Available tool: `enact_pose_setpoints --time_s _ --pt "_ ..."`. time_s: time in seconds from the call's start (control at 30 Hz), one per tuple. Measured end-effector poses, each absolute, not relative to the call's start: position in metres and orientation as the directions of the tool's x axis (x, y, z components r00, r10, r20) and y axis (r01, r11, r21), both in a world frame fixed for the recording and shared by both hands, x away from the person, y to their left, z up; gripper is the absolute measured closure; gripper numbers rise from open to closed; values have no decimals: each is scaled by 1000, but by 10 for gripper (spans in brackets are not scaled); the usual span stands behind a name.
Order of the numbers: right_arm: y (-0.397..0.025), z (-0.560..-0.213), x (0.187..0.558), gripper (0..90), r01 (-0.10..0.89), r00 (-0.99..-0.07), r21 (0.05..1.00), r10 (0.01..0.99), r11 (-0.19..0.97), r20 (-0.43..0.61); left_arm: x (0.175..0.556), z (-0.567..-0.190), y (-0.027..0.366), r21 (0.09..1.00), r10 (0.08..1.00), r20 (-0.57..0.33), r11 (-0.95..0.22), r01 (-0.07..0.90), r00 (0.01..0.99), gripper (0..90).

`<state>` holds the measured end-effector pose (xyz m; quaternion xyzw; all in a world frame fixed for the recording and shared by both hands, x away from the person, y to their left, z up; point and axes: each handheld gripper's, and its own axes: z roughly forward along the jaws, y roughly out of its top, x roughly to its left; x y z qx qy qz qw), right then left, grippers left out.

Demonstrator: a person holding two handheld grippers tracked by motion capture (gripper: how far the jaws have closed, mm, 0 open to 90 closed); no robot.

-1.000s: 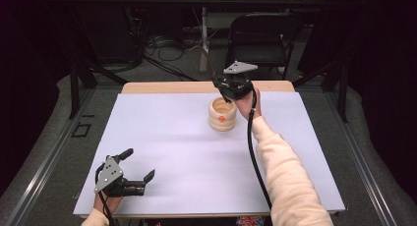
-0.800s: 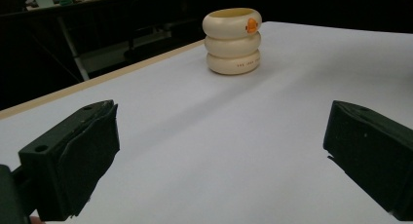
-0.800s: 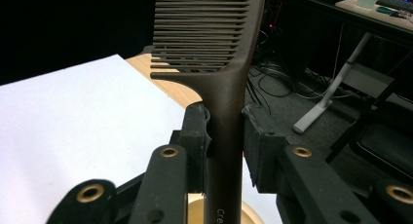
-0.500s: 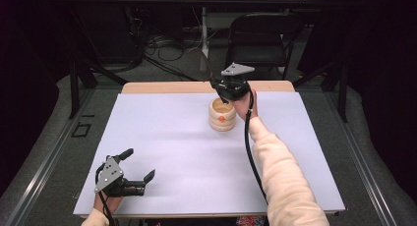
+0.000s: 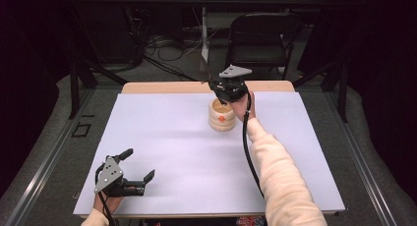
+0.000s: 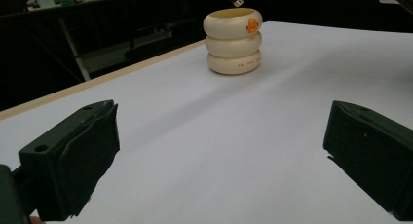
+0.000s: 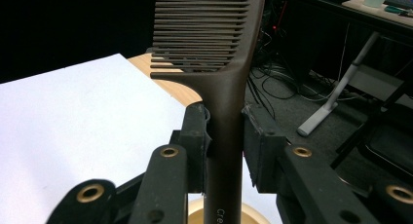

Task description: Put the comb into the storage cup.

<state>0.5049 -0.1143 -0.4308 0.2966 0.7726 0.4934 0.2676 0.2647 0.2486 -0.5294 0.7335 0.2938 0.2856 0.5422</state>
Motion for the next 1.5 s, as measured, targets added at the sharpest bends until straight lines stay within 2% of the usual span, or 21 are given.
enact_pose_setpoints --time_s 1.5 --pt "-121 -457 509 722 207 -719 911 687 358 -107 265 -529 249 964 745 99 -237 123 660 0"
